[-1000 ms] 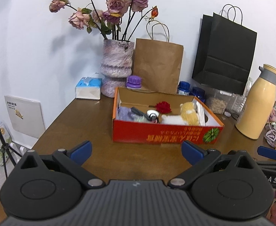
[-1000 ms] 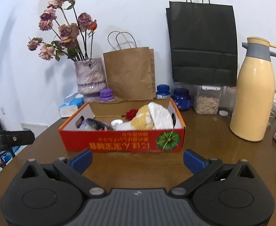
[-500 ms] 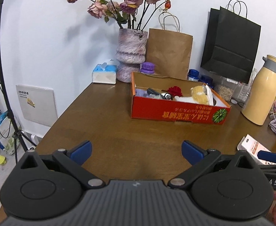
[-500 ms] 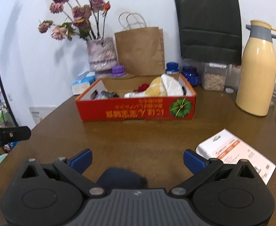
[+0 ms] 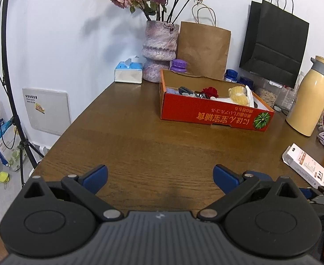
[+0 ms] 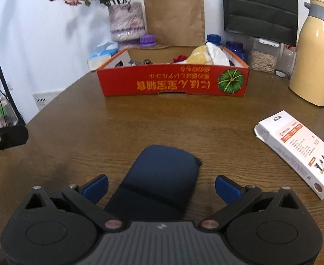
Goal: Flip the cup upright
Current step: 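Grasp the navy blue zip case with the right tool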
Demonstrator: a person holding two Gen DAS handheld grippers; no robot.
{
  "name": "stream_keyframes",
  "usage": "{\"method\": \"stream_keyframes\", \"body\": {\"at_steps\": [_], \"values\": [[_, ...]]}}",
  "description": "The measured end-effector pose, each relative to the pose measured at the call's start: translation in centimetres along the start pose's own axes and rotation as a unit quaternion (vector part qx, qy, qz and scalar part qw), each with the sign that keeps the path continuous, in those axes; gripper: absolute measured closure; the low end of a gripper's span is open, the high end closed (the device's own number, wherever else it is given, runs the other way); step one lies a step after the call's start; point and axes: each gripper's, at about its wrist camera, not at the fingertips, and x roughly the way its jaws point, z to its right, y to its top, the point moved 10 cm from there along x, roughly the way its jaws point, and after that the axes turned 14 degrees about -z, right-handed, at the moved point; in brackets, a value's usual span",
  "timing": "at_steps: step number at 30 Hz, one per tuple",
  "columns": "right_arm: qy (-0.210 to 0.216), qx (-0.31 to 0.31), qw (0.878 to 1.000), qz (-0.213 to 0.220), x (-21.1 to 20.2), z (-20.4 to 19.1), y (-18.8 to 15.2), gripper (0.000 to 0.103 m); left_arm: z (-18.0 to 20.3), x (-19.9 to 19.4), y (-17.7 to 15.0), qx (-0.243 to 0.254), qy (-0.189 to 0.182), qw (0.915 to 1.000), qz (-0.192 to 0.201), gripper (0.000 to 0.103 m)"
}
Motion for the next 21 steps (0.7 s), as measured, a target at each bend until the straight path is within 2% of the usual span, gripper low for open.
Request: {"method": "stream_keyframes", "body": {"at_steps": [7,15,17,21], "values": [[-0.014,-0.007,0.999,-0.031,1.9,-0.5,-0.9,0.0,-0.2,0.4,-0.8,-0.002,0.0,1.0,-0.009,0.0],[-0.014,-0.032,0.999,-0.037,2.0,-0.4,-1.3,0.001,-0.6,0.7,-1.2,-0.004,0.002,0.9999,-0.016,0.0],[-0.007,-0.044,0.998,-0.042,2.0,-0.3,-1.2,0.002,-0.6,0.6,-1.4,-0.004,0.003,0.9999,-0.017,0.0],[0.005,-0.066,0.996,-0.059,1.6,0.3,-1.2,0.014,-0.7,0.6,-1.4,-0.005,0.005,0.9998,-0.018,0.0]]}}
